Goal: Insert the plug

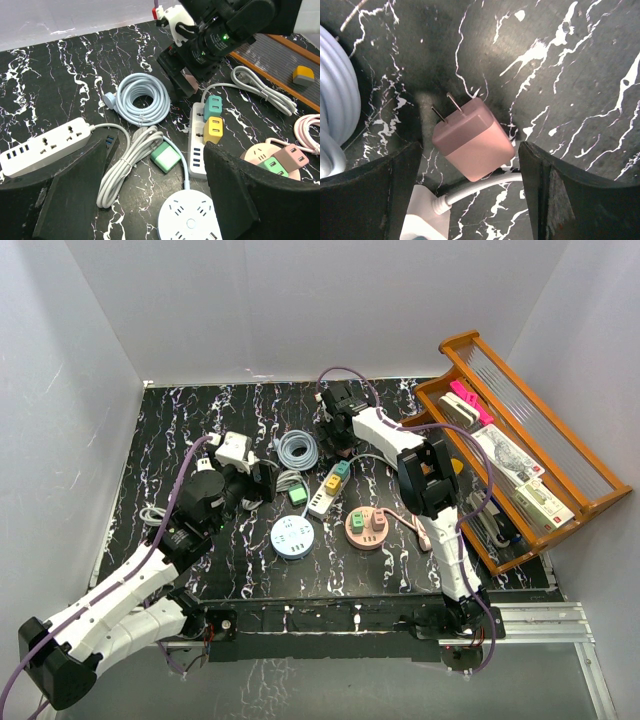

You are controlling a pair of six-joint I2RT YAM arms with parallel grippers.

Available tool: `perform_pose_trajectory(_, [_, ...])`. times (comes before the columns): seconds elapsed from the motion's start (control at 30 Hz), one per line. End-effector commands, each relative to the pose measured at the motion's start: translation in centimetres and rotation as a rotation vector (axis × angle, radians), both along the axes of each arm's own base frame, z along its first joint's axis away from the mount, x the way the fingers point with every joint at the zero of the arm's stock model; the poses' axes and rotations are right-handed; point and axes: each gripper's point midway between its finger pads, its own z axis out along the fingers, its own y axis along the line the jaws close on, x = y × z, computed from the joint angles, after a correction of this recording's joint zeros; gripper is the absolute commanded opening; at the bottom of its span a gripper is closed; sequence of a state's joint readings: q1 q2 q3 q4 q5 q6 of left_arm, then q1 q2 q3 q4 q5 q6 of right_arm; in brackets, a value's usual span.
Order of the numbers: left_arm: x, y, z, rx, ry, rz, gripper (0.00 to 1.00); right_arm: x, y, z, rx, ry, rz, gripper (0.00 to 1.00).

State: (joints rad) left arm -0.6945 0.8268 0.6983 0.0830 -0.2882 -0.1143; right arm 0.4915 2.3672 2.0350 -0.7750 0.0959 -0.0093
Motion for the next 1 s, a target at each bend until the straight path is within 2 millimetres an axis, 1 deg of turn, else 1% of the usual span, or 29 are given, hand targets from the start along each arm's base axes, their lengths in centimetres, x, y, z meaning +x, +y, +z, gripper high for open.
perform_pose_trajectory(0.0, [0.5,-0.2,0.8,-0.022,-0.029,0.004,0.77,2.1,-0.2,2.1,-0.038,-0.087,0.033,0.76])
perform_pose_trajectory(0.1, [0.6,-0.4,0.5,-0.015,-0.018,-0.001,0.77,2.3,-0.1,1.2,-0.032,-0.081,0.054,0.75])
perform_pose_trajectory(0.17, [0.6,-0.4,0.4,-0.013,-0.015,-0.001,0.77,2.4,0.4,0.6,-0.003,-0.068,0.08,0.74])
perform_pose_trajectory(0.27, [0.7,-0.4,0.2,-0.006,-0.011,0.004,0.77,2.6,1.5,0.4,0.081,-0.056,0.119,0.69])
perform_pose_trajectory(0.33, [0.7,-0.3,0.0,-0.002,-0.008,0.009,0.77,2.6,1.6,0.3,0.099,-0.051,0.132,0.63])
perform_pose_trajectory(0.5, [0.9,-0.4,-0.3,0.003,-0.001,0.009,0.78,2.5,0.7,-0.3,0.057,-0.048,0.123,0.42])
perform_pose_trajectory(0.57, [1.0,-0.5,-0.3,0.005,0.002,0.008,0.78,2.5,0.5,-0.1,0.055,-0.055,0.106,0.36])
perform_pose_trajectory(0.63, [1.1,-0.6,-0.5,0.006,0.008,0.008,0.78,3.0,0.4,0.9,0.07,-0.095,0.07,0.33])
perform_pose_trajectory(0.7, [1.1,-0.7,-0.5,0.003,0.01,0.007,0.78,3.7,0.6,2.7,0.108,-0.16,0.022,0.31])
perform_pose_trajectory(0.83, [1.1,-0.8,-0.7,-0.002,0.016,0.003,0.78,4.6,1.8,7.4,0.264,-0.278,-0.074,0.29])
perform_pose_trajectory(0.97, [1.1,-1.0,-0.7,-0.004,0.019,-0.003,0.78,4.6,2.5,13.1,0.44,-0.396,-0.16,0.3])
